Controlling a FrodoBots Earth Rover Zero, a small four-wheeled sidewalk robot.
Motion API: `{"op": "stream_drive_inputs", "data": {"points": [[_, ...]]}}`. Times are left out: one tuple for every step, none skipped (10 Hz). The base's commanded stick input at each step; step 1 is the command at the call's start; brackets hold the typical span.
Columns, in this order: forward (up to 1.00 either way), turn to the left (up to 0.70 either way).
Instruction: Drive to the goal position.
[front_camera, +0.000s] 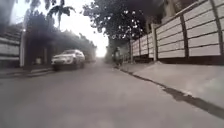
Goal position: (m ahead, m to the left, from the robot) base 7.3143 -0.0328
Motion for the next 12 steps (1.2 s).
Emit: {"op": "stream_drive_inputs", "data": {"points": [[1.0, 0.0], [1.0, 0.0], [1.0, 0.0], [1.0, 0.0], [1.0, 0.0], [1.0, -0.11], [1.0, -0.3], [1.0, -0.4], [1.0, -0.39], [1.0, -0.21], [1.0, 0.0], [1.0, 0.0]]}}
